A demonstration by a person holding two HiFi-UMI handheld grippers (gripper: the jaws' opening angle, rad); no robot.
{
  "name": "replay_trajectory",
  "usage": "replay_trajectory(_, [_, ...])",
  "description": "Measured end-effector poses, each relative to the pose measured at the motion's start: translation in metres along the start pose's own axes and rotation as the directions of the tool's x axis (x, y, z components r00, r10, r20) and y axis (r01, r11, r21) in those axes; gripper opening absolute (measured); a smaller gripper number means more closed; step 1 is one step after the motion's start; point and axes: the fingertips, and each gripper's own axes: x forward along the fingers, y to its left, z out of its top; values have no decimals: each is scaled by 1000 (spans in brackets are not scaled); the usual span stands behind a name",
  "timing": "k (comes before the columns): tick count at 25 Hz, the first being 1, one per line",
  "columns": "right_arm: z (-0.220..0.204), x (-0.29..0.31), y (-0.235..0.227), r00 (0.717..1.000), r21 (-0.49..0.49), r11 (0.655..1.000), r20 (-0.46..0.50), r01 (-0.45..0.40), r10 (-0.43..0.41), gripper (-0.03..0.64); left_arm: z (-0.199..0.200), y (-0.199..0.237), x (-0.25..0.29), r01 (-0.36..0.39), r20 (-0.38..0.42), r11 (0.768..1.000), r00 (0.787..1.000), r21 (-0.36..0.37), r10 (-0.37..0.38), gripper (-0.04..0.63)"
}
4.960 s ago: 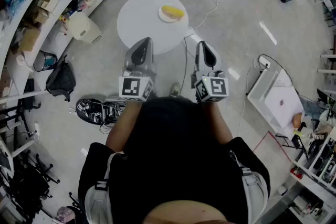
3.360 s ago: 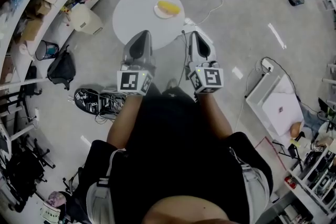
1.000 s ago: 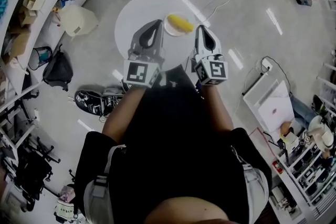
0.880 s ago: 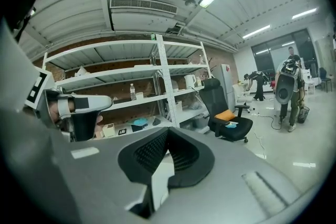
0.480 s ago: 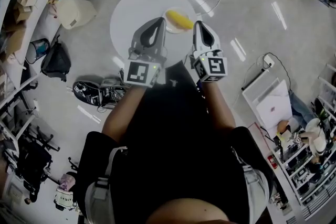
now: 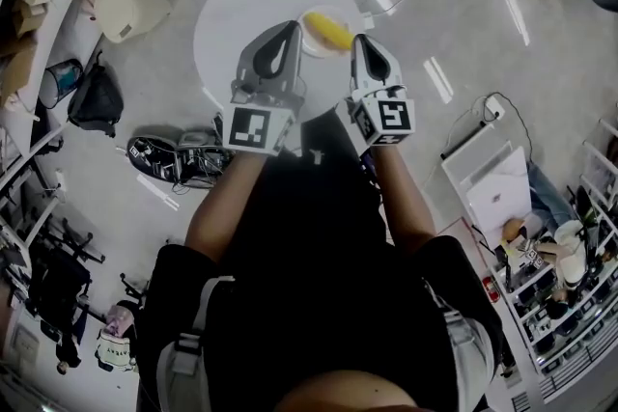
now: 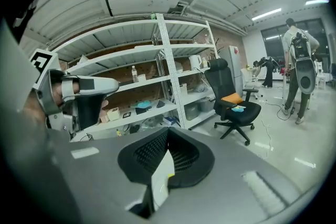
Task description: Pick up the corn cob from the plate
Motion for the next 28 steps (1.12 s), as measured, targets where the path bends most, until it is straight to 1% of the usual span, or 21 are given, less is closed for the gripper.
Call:
replay_trajectory(3, [-11, 8, -2, 999, 10, 1000, -32, -26, 27, 9, -7, 5, 5, -14, -12, 1000, 1000, -11, 14, 0])
replay_trajectory(6, [-22, 18, -2, 997, -1, 999, -62, -49, 49, 11, -12, 11, 10, -22, -11, 1000, 1000, -18, 22, 0])
replay_trajectory(8, [-31, 23, -3, 994, -14, 998, -89, -68, 67, 32, -17, 12, 13, -25, -16, 1000, 1000, -17, 25, 0])
replay_trajectory(14, [-58, 37, -5, 982, -45, 993, -161, -108, 100, 53, -33, 21, 23, -26, -32, 1000, 999, -16, 26, 0])
replay_trajectory(18, [-79, 46, -3, 965, -118, 980, -230, -159, 129, 91, -44, 26, 28, -32, -47, 999, 998, -19, 31, 0])
replay_trajectory(21, [-98, 52, 0, 946, -170, 966, -290, -197, 142, 130, -51, 29, 29, -37, -52, 999, 998, -32, 36, 0])
replay_trajectory(24, [-117, 58, 0, 925, -208, 949, -349, -236, 153, 162, -60, 32, 32, -40, -65, 998, 997, -45, 37, 0])
replay_trajectory(28, [-137, 64, -7, 902, -242, 935, -406, -260, 146, 202, -70, 35, 39, -43, -71, 997, 997, -57, 39, 0])
